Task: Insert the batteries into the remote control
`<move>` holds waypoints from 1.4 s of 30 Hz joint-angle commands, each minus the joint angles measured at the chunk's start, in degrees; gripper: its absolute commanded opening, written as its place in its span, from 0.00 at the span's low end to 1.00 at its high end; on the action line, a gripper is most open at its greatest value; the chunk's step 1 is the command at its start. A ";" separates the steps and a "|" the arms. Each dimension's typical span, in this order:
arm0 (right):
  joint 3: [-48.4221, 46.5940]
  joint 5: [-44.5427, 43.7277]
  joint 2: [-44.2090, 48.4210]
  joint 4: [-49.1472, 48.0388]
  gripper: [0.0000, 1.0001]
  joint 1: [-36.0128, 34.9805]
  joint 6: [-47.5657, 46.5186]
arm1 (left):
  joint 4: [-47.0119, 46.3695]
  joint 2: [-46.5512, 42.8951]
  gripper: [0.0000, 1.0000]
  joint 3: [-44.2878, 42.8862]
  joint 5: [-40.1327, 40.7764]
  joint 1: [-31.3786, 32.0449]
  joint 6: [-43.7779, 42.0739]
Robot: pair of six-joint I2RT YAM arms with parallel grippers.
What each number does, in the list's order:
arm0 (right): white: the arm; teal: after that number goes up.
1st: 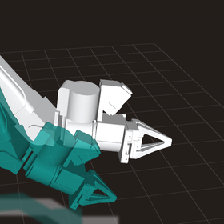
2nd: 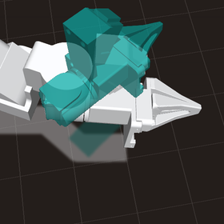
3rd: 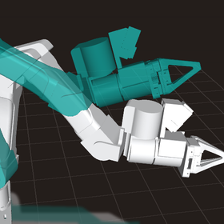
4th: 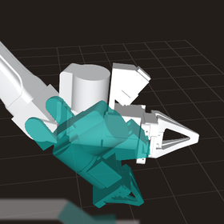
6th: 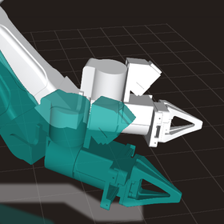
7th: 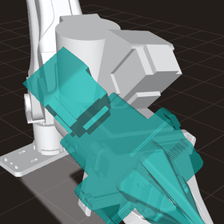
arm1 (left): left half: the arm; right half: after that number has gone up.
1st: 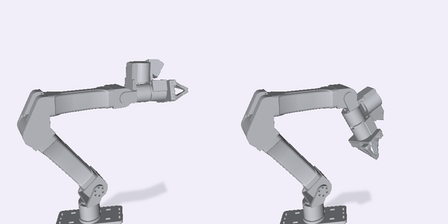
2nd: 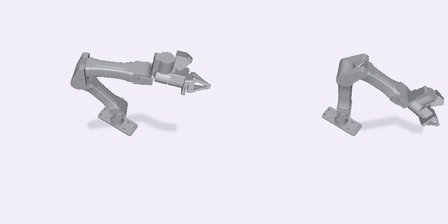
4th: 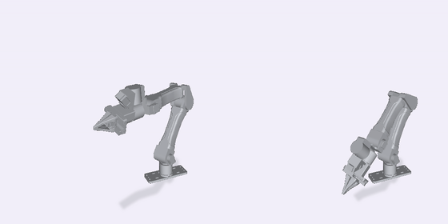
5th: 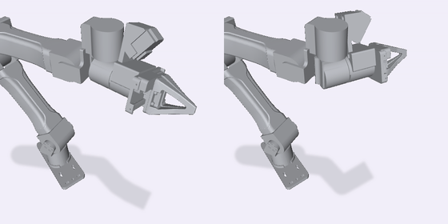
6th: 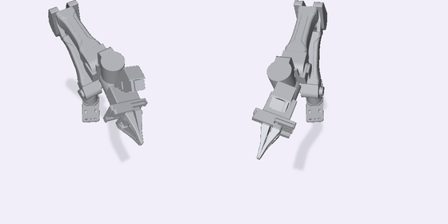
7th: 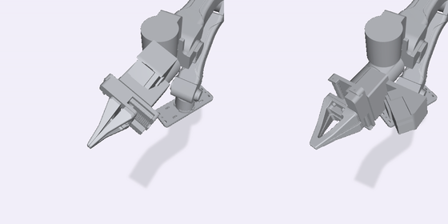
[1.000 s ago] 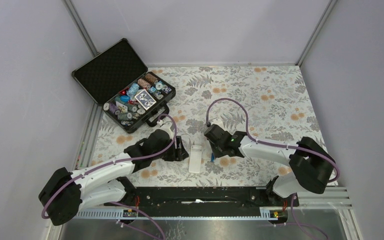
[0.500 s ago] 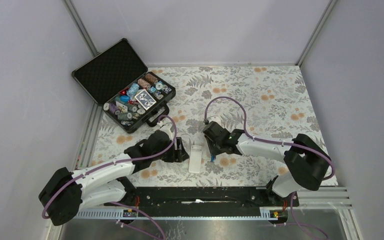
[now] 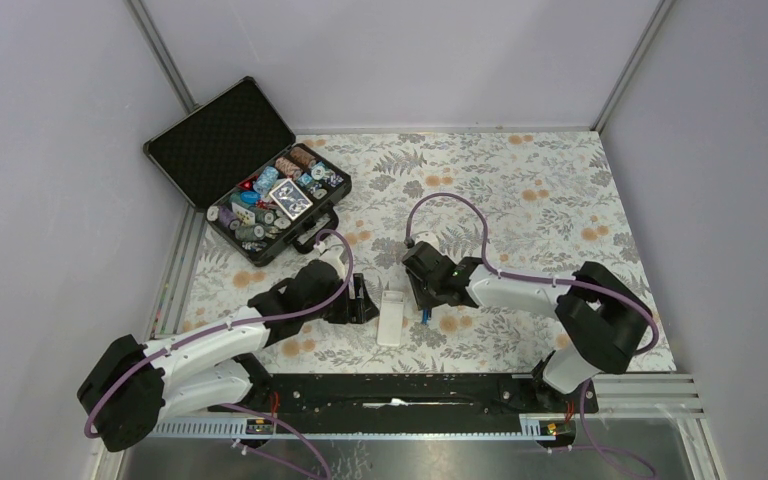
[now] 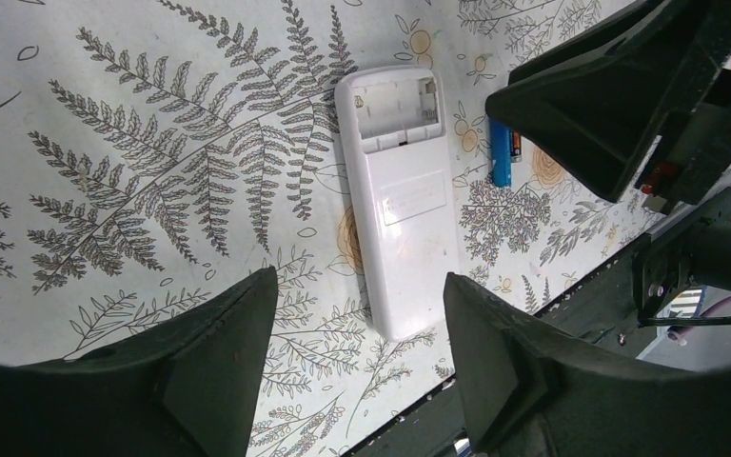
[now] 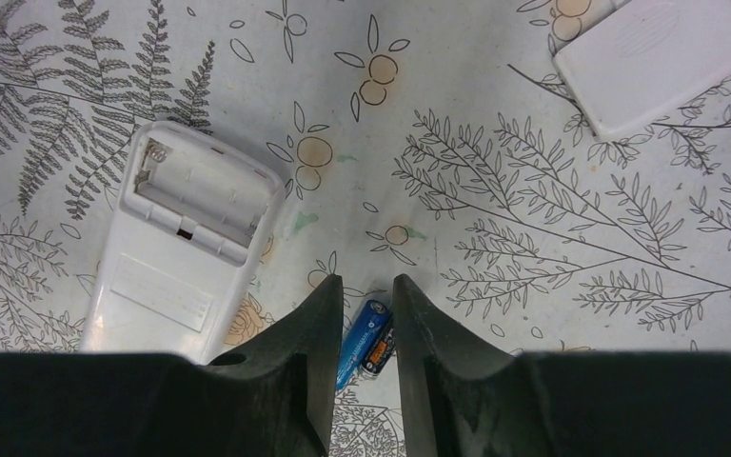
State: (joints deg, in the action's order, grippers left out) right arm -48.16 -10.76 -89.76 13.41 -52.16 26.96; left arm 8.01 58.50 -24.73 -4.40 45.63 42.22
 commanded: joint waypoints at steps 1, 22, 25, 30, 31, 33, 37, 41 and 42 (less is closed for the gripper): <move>-2.08 1.08 -1.64 -1.10 0.33 0.57 0.63 | -3.04 -0.24 0.69 0.21 -1.21 -0.36 -0.29; 3.28 0.21 1.36 -1.56 0.36 0.66 2.68 | -4.29 0.58 0.72 0.39 -2.53 -0.36 0.32; 3.99 0.48 2.05 -1.50 0.36 0.66 2.96 | -4.39 0.65 0.72 0.25 -2.82 -0.36 0.43; 5.05 0.15 3.15 -1.47 0.36 0.66 3.35 | -4.38 0.65 0.72 0.12 -2.96 -0.36 0.50; 5.31 0.06 3.39 -1.48 0.36 0.66 3.35 | -4.38 0.65 0.72 0.12 -2.94 -0.36 0.50; 5.76 0.04 3.75 -1.52 0.35 0.64 3.51 | -4.55 0.81 0.73 0.12 -3.00 -0.36 0.50; 6.64 -0.13 4.71 -1.14 0.31 0.65 3.86 | -4.81 1.00 0.73 0.19 -3.16 -0.36 0.59; 7.61 0.20 6.18 -0.65 0.29 0.63 4.45 | -5.11 1.25 0.73 0.22 -3.50 -0.36 0.67; 7.84 0.29 6.57 -0.33 0.29 0.64 4.62 | -5.16 1.32 0.73 0.15 -3.64 -0.36 0.67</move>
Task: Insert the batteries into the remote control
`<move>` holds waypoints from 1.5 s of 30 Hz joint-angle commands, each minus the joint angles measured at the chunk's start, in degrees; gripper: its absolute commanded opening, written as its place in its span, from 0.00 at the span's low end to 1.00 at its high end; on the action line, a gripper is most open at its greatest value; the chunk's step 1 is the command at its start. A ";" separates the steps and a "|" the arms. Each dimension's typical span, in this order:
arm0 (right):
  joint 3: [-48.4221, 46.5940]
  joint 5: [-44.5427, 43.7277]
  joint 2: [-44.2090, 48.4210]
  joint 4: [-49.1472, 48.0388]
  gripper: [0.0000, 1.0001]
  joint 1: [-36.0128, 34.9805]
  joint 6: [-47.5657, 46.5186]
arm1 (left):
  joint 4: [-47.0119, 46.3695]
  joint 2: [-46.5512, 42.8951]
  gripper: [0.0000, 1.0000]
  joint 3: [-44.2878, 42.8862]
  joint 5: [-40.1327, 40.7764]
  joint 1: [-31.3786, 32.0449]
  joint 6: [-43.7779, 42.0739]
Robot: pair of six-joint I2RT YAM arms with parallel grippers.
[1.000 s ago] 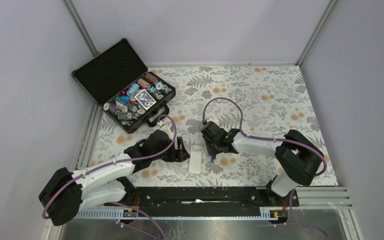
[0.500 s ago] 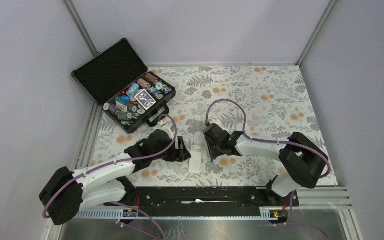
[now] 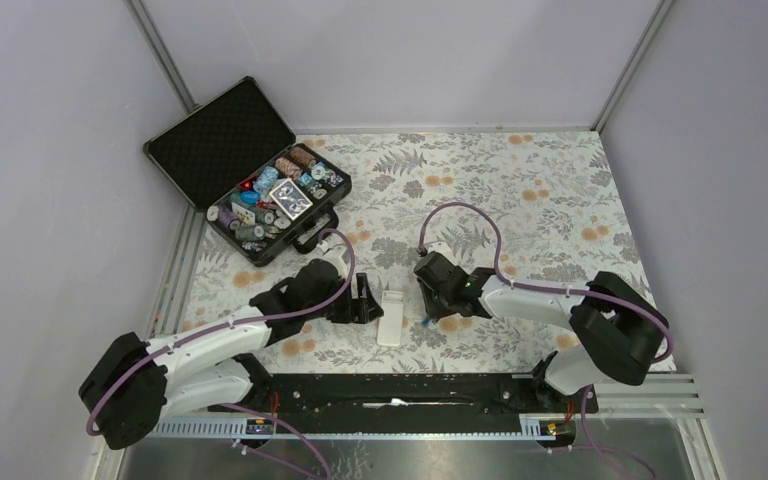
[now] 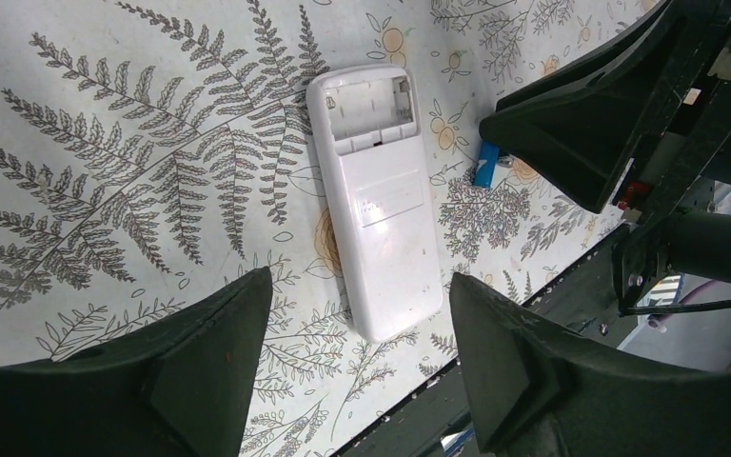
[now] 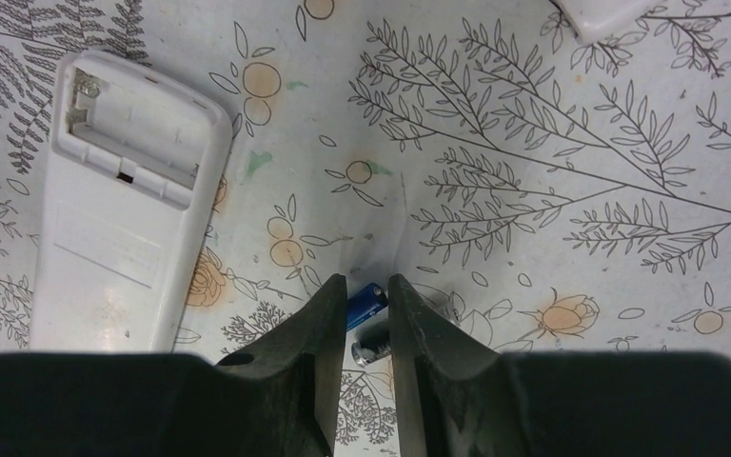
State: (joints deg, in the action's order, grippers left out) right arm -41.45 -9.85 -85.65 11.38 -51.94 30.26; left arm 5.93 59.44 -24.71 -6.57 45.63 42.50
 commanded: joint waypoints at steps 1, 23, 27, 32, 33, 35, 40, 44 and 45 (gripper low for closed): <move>1.25 -0.66 2.88 1.93 0.29 0.44 1.47 | -3.24 0.48 0.73 0.10 -1.59 -0.36 0.39; 2.71 4.59 11.97 6.19 0.40 0.35 -2.19 | -4.01 1.69 0.74 -0.30 -2.78 -0.36 -0.13; 2.01 4.92 12.07 8.42 0.42 -0.31 -4.46 | -4.08 1.56 0.75 -0.32 -3.13 -0.36 -0.14; 1.05 3.78 11.84 9.90 0.49 -2.32 -6.66 | -4.07 1.56 0.75 -0.43 -3.42 -0.36 -0.31; 0.70 3.63 11.59 10.05 0.50 -2.67 -7.11 | -4.12 1.56 0.76 -0.49 -3.44 -0.36 -0.31; -0.24 3.23 10.74 10.36 0.51 -3.41 -8.25 | -4.01 1.49 0.76 -0.44 -3.54 -0.36 -0.40; -2.24 1.08 8.18 10.35 0.52 -5.23 -11.49 | -3.76 0.91 0.77 -0.19 -3.47 -0.36 -0.40; -3.79 -1.05 6.22 10.95 0.51 -6.18 -14.18 | -3.58 0.60 0.77 0.01 -3.38 -0.36 -0.40; -4.07 -1.42 5.90 11.03 0.51 -6.44 -14.86 | -3.55 0.63 0.77 0.01 -3.40 -0.36 -0.45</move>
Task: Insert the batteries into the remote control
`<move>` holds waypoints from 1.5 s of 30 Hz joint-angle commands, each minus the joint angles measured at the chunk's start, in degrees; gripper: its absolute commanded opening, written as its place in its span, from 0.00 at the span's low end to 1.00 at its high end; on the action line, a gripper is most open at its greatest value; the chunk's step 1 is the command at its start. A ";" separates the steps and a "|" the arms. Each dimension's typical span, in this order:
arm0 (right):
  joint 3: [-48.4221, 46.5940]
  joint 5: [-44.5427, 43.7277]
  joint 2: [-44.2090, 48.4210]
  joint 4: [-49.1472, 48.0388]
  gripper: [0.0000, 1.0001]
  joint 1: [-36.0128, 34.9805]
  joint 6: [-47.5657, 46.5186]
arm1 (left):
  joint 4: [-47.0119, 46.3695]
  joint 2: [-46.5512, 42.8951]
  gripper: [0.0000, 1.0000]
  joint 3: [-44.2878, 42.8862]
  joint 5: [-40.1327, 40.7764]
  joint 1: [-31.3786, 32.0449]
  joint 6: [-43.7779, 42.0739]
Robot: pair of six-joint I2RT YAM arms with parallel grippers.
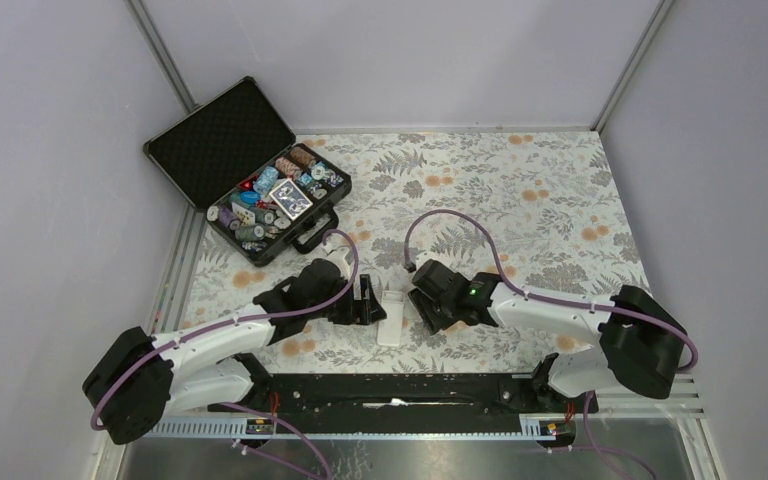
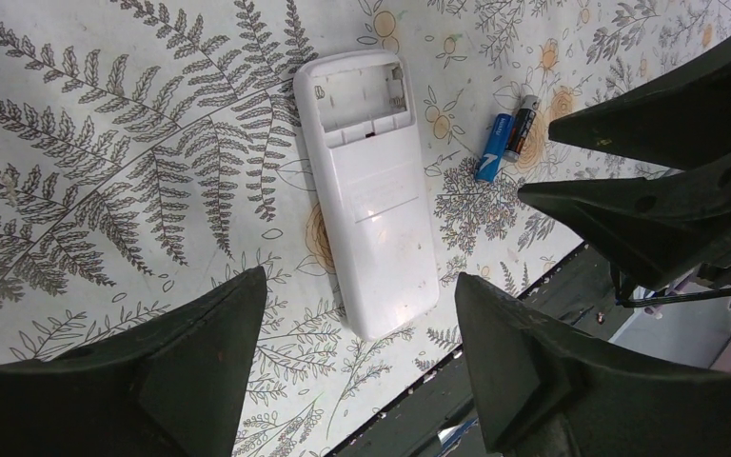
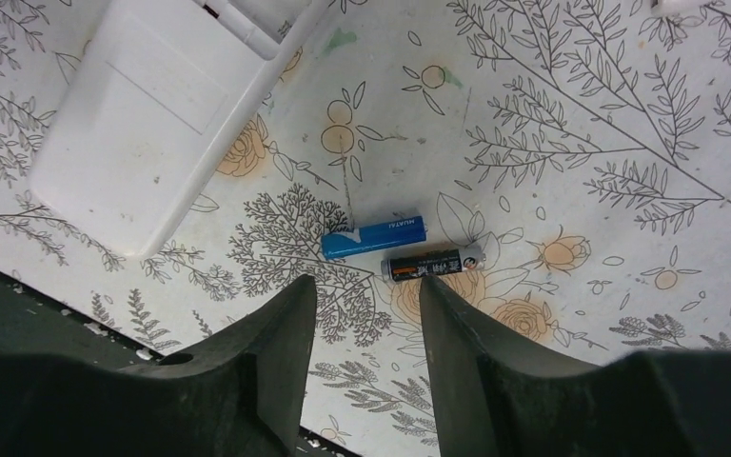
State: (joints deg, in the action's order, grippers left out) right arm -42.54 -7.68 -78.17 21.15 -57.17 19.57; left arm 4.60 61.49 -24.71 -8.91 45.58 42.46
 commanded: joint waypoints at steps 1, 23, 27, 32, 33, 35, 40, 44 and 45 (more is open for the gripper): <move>-3.17 -3.69 -1.77 1.26 0.51 -1.39 -4.86 | -2.23 -1.46 0.77 0.01 -1.03 -0.32 -0.44; -1.31 4.29 -1.62 -3.98 0.57 -2.55 -26.46 | -2.49 -2.22 0.81 0.01 -2.35 -0.33 -1.59; -0.68 4.76 -2.29 -3.92 0.57 -2.52 -28.74 | -2.40 -2.90 0.81 0.27 -2.56 -0.41 -1.59; -0.03 4.54 -3.43 -3.95 0.57 -2.52 -30.43 | -2.36 -4.15 0.82 0.71 -3.27 -0.90 -1.53; -0.07 4.49 -3.67 -4.00 0.57 -2.47 -30.85 | -2.23 -4.35 0.82 0.70 -3.44 -1.03 -1.66; -0.13 4.11 -4.18 -4.08 0.57 -2.50 -31.68 | -2.30 -4.69 0.82 0.71 -3.79 -1.18 -1.76; -0.36 4.50 -4.45 -4.23 0.56 -2.51 -33.36 | -2.23 -5.64 0.83 1.09 -4.59 -1.81 -1.68; -0.50 4.55 -5.16 -4.25 0.56 -2.52 -34.84 | -2.15 -6.34 0.83 1.40 -5.26 -2.15 -1.62; -0.64 4.97 -5.41 -4.26 0.56 -2.51 -35.27 | -2.14 -6.38 0.84 1.42 -5.43 -2.28 -1.74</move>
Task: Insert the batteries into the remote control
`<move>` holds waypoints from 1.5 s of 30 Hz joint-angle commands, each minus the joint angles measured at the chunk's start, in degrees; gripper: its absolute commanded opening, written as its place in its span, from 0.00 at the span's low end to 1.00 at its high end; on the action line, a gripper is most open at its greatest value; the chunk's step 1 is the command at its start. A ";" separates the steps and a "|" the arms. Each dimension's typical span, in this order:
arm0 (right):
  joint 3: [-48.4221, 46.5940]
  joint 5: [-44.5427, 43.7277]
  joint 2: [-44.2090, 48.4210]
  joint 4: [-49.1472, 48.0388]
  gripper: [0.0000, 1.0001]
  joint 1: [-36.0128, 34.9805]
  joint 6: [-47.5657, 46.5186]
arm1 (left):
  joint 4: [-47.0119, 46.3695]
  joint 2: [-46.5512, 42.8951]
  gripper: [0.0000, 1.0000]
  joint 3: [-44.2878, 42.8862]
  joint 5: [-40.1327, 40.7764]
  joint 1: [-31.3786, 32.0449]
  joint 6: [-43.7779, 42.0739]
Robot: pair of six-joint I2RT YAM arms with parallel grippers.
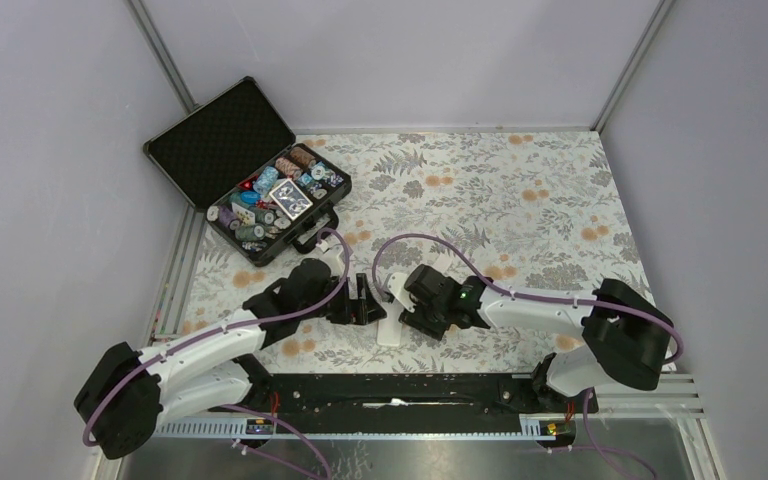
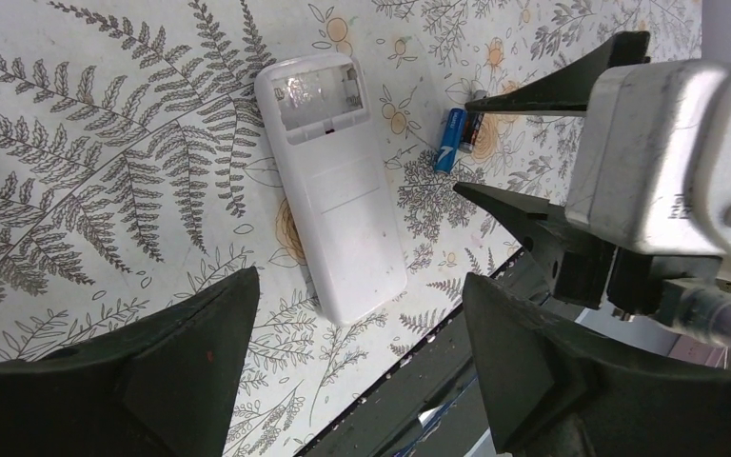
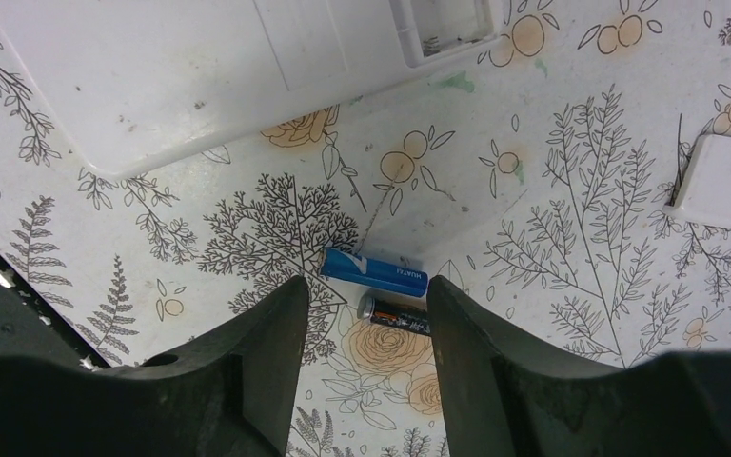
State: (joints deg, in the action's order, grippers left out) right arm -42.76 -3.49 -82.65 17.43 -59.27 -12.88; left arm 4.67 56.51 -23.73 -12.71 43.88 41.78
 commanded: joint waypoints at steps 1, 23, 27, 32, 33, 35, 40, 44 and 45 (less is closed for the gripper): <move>-0.52 1.06 -1.28 -0.48 0.56 -0.41 -3.33 | -2.21 -1.40 0.84 0.50 -1.74 -0.69 -1.08; -2.34 3.34 -6.47 -0.55 0.49 2.09 -4.35 | -1.77 -2.10 0.84 1.05 -2.52 -2.18 -1.70; -3.38 3.31 -7.77 1.48 0.42 2.37 -3.28 | -1.50 -2.15 0.84 0.88 -2.56 -2.22 -1.79; -3.94 6.26 -8.87 1.47 0.28 3.10 -2.39 | -1.20 -2.58 0.84 0.96 -2.24 -2.31 -1.88; -4.05 6.25 -9.16 1.42 0.25 3.10 -2.33 | -1.17 -2.69 0.84 0.96 -2.17 -2.32 -1.88; -4.37 6.17 -9.49 1.14 0.21 3.35 -2.20 | -1.01 -2.73 0.85 0.96 -2.02 -2.31 -1.96; -5.40 5.65 -9.63 -0.32 0.13 3.98 -1.67 | -0.98 -2.65 0.85 0.81 -1.73 -2.43 -1.97; -7.06 5.22 -10.25 -1.89 0.09 4.39 -0.42 | -0.75 -2.58 0.85 0.46 -1.52 -2.43 -1.97; -7.46 5.24 -10.59 -2.23 0.09 4.42 -0.13 | -0.71 -2.57 0.85 0.36 -1.45 -2.46 -2.04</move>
State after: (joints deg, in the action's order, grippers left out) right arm -48.05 1.61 -91.33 16.01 -55.66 -14.85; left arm 5.08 54.68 -22.79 -14.37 41.82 40.71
